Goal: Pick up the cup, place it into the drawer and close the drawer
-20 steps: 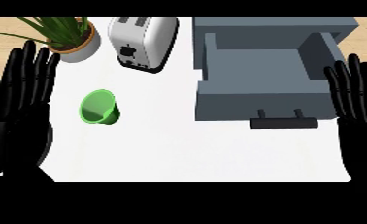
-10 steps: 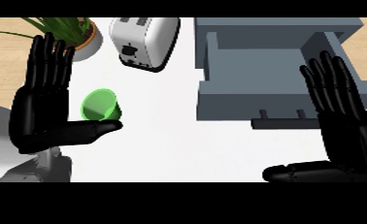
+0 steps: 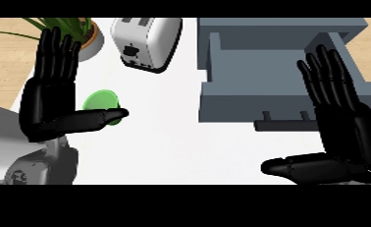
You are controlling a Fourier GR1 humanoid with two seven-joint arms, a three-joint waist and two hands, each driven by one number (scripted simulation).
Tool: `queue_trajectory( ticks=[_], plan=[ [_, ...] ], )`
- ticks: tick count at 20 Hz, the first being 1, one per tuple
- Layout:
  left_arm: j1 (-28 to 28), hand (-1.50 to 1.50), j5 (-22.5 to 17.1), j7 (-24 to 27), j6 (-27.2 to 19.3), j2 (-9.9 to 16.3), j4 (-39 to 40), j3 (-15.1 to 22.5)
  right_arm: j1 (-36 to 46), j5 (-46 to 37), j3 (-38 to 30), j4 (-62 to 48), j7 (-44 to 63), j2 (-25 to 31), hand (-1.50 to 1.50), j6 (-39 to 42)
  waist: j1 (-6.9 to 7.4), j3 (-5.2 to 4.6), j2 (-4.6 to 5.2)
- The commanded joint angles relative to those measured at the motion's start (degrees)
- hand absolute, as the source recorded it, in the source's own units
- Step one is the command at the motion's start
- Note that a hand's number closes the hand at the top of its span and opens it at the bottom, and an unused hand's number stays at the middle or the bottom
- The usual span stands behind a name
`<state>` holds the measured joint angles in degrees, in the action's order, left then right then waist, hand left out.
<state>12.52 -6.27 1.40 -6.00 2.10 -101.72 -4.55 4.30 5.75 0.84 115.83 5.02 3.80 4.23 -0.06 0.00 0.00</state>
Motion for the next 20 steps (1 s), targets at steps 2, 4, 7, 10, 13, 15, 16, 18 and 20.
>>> queue_trajectory(
  ticks=[2, 4, 7, 10, 13, 15, 16, 18, 20],
  plan=[
    [-0.9, -1.50, -0.4, 2.6, 0.0, -0.3, 2.6, -0.2, -0.7, 3.3, -2.2, 4.1, 3.3, 1.0, -1.50, 1.1, -0.07, -0.01, -0.03],
    [1.2, -1.50, 2.4, 1.7, -4.6, -2.0, 2.9, 2.9, 1.2, -3.5, 2.9, 0.2, 0.6, -2.2, -1.50, -2.1, 0.00, -0.01, 0.00],
    [-2.3, -1.50, -0.2, 0.9, -1.7, -0.4, 1.1, 0.2, -3.9, 0.2, -0.4, 1.6, -2.3, -0.3, -1.50, 1.8, -0.03, 0.00, -0.02],
    [-5.3, -1.50, 1.6, 4.1, -2.3, -1.6, 2.6, 1.5, 0.9, -2.4, 0.7, 3.4, 2.6, -0.3, -1.50, -0.9, 0.08, -0.01, -0.03],
    [-4.9, -1.50, 0.9, 3.6, -1.5, -0.5, 4.9, 0.3, 3.0, 3.1, -4.8, 0.9, 4.1, 1.9, -1.50, 0.9, 0.07, -0.01, 0.00],
    [-6.9, -1.50, -0.2, 3.4, -0.8, 0.3, 4.5, -0.9, -0.5, 1.0, -1.2, 4.7, 3.3, -0.1, -1.50, 0.1, 0.01, -0.01, -0.03],
    [-5.7, -1.50, 1.0, 5.2, -1.2, -0.9, 7.3, 0.6, 4.0, -0.1, -1.2, 3.6, 6.4, -0.4, -1.50, -2.3, 0.04, -0.02, 0.00],
    [-6.7, -1.50, 0.6, 3.7, -1.4, -0.4, 7.4, -0.2, 5.0, 3.3, -6.2, -0.4, 3.1, 2.9, -1.50, 1.3, 0.10, 0.00, 0.01],
    [-9.9, -1.50, 2.3, 5.2, -2.8, -2.0, 5.1, 1.7, 1.3, 1.9, -2.9, 4.3, 5.2, 1.1, -1.50, 0.3, 0.07, -0.01, -0.04]
  ],
)
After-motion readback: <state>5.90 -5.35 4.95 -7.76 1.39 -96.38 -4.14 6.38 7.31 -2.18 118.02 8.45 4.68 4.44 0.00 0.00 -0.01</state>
